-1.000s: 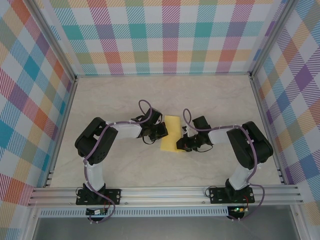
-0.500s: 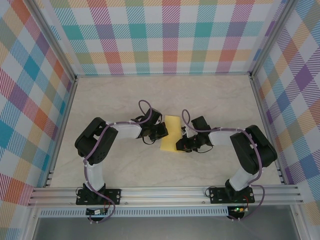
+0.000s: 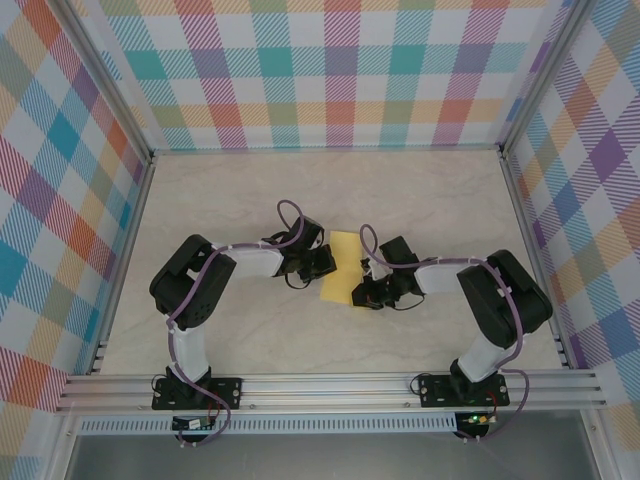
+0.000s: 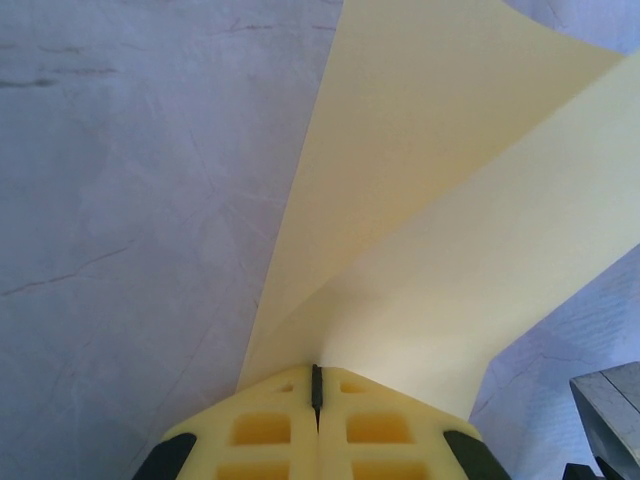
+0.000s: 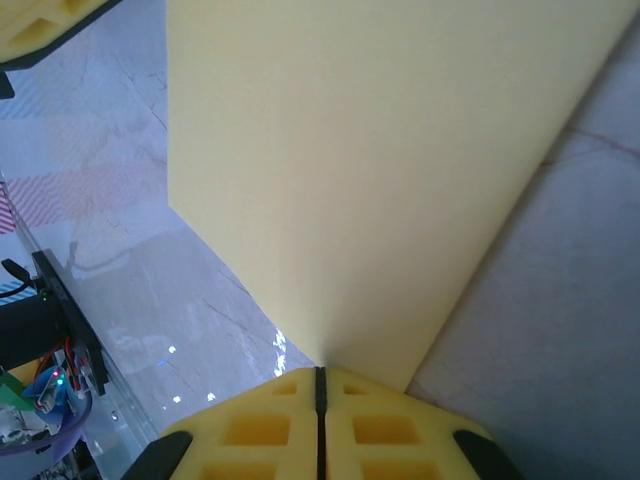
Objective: Fold a paper plane with a square sheet of paper (pick it up from the middle)
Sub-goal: First fold in half a square sheet of paper at the center of the table.
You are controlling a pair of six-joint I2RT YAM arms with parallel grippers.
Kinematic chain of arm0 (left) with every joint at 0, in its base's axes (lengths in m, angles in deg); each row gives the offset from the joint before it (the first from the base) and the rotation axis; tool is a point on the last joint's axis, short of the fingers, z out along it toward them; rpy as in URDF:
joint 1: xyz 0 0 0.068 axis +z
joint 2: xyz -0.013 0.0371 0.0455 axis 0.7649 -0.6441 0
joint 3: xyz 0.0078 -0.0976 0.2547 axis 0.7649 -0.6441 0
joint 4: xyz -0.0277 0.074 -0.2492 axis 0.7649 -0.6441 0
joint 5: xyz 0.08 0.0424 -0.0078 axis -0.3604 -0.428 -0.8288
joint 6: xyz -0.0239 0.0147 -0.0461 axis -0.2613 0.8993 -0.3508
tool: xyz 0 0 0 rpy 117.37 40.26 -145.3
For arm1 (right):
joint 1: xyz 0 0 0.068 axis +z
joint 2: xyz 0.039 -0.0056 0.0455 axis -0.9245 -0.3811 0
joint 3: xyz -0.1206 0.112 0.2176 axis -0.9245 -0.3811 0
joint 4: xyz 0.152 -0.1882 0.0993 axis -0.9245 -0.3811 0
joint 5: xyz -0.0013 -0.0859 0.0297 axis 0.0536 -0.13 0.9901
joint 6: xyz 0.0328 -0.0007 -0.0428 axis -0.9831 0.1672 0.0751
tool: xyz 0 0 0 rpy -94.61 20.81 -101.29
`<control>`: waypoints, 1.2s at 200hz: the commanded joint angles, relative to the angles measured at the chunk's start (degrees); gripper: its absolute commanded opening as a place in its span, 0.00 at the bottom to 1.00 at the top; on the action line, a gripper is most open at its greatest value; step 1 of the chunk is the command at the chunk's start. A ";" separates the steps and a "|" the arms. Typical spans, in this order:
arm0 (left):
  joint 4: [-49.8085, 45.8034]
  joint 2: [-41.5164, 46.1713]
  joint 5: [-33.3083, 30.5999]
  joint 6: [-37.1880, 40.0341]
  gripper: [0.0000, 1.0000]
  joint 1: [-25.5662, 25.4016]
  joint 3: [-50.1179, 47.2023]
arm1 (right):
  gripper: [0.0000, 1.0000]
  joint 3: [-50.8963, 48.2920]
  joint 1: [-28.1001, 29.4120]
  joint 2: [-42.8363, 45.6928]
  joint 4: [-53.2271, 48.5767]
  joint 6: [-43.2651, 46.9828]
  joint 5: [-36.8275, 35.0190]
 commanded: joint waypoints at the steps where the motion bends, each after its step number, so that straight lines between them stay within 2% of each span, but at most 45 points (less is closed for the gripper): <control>1: -3.85 -1.16 -0.02 1.24 0.00 -0.98 -1.44 | 0.08 1.49 -1.59 4.74 0.36 -2.13 3.93; 26: -3.99 -0.99 -0.26 1.42 0.00 -0.98 -1.68 | 0.09 5.94 -4.83 5.46 0.83 -3.30 5.39; 59: -3.90 -1.29 -0.19 1.51 0.00 -0.98 -2.00 | 0.11 12.47 -9.33 -1.06 1.81 -3.39 5.81; 84: -3.89 -1.64 0.03 1.54 0.00 -1.02 -1.76 | 0.10 18.04 -9.79 -7.15 -0.56 -1.23 6.71; 107: -3.93 -1.55 -0.20 1.50 0.00 -0.98 -1.73 | 0.10 19.92 -10.13 -9.82 -2.50 0.90 3.49; 240: -3.63 -2.05 0.34 1.50 0.00 -0.98 -2.05 | 0.12 16.69 -11.94 -16.49 -0.35 4.02 3.13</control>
